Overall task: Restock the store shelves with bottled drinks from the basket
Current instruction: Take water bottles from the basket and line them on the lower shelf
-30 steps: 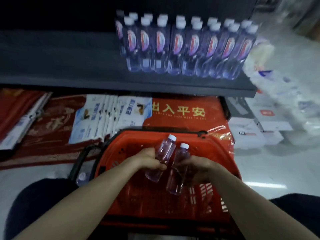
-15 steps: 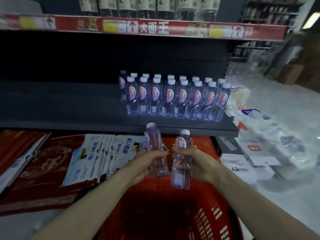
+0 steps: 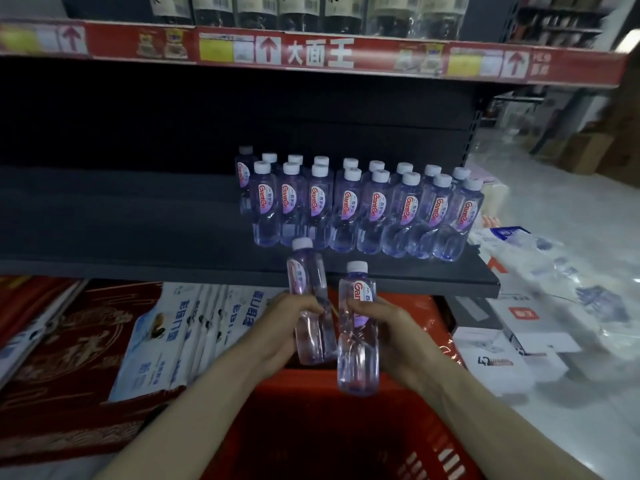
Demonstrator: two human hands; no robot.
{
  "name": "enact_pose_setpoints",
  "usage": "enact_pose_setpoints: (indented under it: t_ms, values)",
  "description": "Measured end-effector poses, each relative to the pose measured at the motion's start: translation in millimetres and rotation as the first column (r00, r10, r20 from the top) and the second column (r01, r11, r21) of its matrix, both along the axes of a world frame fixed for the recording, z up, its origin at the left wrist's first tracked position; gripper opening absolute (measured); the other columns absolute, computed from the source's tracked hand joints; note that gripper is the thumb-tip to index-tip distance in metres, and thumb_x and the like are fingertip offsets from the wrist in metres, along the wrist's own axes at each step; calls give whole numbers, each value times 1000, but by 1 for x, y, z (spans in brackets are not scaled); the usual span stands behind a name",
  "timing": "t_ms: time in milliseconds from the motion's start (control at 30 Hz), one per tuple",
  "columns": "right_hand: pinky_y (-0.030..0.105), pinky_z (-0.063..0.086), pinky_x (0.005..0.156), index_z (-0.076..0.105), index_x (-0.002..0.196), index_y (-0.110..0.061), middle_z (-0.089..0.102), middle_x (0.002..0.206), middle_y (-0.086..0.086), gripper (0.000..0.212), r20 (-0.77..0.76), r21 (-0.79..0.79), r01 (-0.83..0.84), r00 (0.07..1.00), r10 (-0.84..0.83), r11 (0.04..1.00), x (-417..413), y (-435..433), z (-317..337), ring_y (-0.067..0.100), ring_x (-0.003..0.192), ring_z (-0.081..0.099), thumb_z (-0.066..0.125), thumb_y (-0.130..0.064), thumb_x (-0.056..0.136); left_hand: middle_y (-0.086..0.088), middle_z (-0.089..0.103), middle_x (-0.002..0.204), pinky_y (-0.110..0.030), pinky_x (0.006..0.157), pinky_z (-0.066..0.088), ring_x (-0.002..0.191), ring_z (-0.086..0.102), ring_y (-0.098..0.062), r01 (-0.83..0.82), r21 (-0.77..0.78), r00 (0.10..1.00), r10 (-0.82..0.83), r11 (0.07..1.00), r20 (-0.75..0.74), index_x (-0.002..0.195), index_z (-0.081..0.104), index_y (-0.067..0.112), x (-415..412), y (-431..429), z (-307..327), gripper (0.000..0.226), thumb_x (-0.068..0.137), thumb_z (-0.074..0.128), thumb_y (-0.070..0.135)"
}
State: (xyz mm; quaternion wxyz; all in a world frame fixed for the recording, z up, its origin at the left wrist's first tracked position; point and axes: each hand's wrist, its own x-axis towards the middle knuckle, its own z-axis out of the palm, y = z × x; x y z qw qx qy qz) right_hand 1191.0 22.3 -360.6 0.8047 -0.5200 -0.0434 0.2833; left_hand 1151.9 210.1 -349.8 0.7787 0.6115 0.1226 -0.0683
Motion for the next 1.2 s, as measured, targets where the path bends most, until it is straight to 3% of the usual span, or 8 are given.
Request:
enact_pose_setpoints:
  t_ms: [133, 333, 433, 500, 667, 867, 1033, 1200]
  values:
    - [38, 60, 72, 72, 107, -1, 74, 93, 17, 29, 42, 75, 55, 997, -58, 996, 16, 18, 25, 28, 77, 72, 74, -6, 79, -12, 78, 105, -35, 69, 56, 87, 75, -23, -87, 85, 990, 76, 993, 120, 120, 67, 7, 27, 19, 23, 34, 87, 72, 2]
    - [57, 52, 103, 62, 129, 5, 72, 120, 24, 57, 182, 15, 173, 968, -173, 985, 49, 63, 50, 40, 111, 70, 81, 1, 75, 7, 80, 98, -27, 69, 60, 87, 76, -8, -329, 112, 896, 273, 938, 351, 114, 68, 17, 44, 38, 21, 29, 90, 76, 3]
    - [54, 52, 105, 67, 124, -2, 75, 118, 18, 55, 262, 21, 216, 941, -214, 976, 61, 87, 53, 37, 113, 70, 78, 1, 70, 9, 78, 102, -47, 88, 60, 97, 74, -12, -482, 193, 815, 356, 855, 457, 114, 68, 24, 54, 48, 15, 34, 85, 81, 10]
    - [56, 51, 106, 68, 123, -4, 75, 118, 15, 52, 326, 21, 231, 918, -225, 973, 66, 99, 52, 37, 115, 69, 77, 0, 73, 8, 77, 108, -50, 93, 58, 102, 74, -14, -550, 152, 756, 413, 821, 508, 119, 67, 23, 57, 54, 15, 43, 83, 84, 9]
    - [49, 55, 101, 62, 130, -7, 75, 119, 8, 46, 471, -59, 280, 854, -221, 958, 79, 120, 48, 23, 114, 71, 69, 11, 88, 18, 73, 110, -25, 90, 55, 101, 69, 6, -661, 156, 655, 463, 734, 597, 131, 60, 25, 61, 72, 12, 61, 79, 88, 10]
    - [22, 56, 91, 58, 135, -18, 73, 119, -12, 51, 583, -142, 286, 798, -153, 948, 88, 140, 46, -2, 113, 67, 66, 9, 93, 30, 67, 107, -23, 91, 53, 100, 65, 13, -688, 191, 661, 496, 700, 563, 128, 53, 38, 78, 87, 1, 69, 77, 90, 11]
    - [30, 56, 99, 56, 137, -18, 73, 122, -4, 48, 646, -203, 324, 753, -122, 924, 98, 145, 40, 7, 116, 67, 66, 2, 96, 28, 70, 112, -26, 92, 55, 105, 68, 6, -684, 189, 649, 469, 705, 600, 133, 55, 30, 87, 90, -6, 67, 79, 88, 8]
    - [14, 46, 105, 36, 148, -39, 53, 140, -24, 57, 678, -283, 326, 733, -52, 902, 107, 150, 37, -18, 122, 51, 64, -19, 102, 15, 72, 121, -39, 98, 57, 110, 70, -2, -677, 141, 644, 489, 722, 588, 140, 53, 25, 95, 93, -12, 71, 80, 88, 14]
